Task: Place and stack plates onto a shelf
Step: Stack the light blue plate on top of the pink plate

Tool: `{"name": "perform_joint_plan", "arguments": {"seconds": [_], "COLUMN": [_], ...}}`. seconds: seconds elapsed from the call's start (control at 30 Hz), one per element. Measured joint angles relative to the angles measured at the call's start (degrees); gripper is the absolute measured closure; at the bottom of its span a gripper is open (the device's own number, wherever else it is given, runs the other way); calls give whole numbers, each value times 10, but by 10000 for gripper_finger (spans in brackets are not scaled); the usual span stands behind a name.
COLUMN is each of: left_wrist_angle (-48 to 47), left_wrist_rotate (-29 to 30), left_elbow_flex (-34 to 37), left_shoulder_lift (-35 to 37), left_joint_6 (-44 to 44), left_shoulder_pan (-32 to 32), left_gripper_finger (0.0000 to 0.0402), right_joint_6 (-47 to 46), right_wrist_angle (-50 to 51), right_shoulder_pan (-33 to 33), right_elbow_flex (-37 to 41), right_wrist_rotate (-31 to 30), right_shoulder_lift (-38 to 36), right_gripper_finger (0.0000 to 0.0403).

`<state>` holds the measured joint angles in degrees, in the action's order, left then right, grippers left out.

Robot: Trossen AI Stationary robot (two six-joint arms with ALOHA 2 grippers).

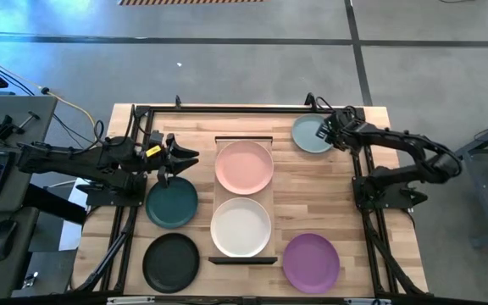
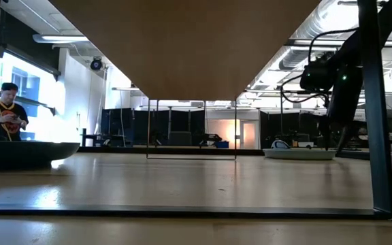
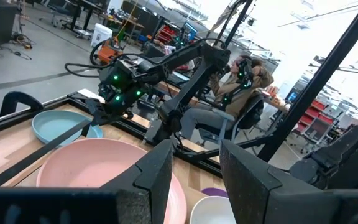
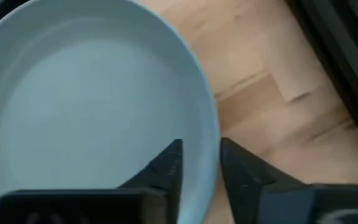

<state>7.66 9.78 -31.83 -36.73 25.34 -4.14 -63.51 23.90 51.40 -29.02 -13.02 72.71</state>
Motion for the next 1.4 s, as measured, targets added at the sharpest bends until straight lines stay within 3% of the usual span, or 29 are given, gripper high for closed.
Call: {"name": "perform_joint_plan", "arguments": {"seconds": [0.17, 0.43, 0.8, 1.07, 1.4], "left_wrist_angle": [0, 0, 1, 0, 0], "left_wrist_rotate": [8, 11, 13, 39, 44], "left_elbow_flex": [0, 0, -25, -25, -25], "left_shoulder_lift": [0, 0, 0, 0, 0], "left_joint_6": [0, 0, -15, -21, -20], "left_shoulder_pan": [0, 0, 0, 0, 0], "left_gripper_finger": [279, 279, 279, 279, 279], "right_joint_6": [46, 84, 116, 145, 175], "right_wrist_angle": [-10, -1, 65, 137, 108], "right_shoulder_pan": [1, 2, 0, 0, -50], "right_elbow_flex": [0, 0, -13, -102, -254], "right_wrist_rotate": [-4, 1, -4, -16, 51], "right_shoulder_lift": [12, -2, -205, -315, -316], "right_gripper_finger": [391, 401, 402, 402, 403]}}
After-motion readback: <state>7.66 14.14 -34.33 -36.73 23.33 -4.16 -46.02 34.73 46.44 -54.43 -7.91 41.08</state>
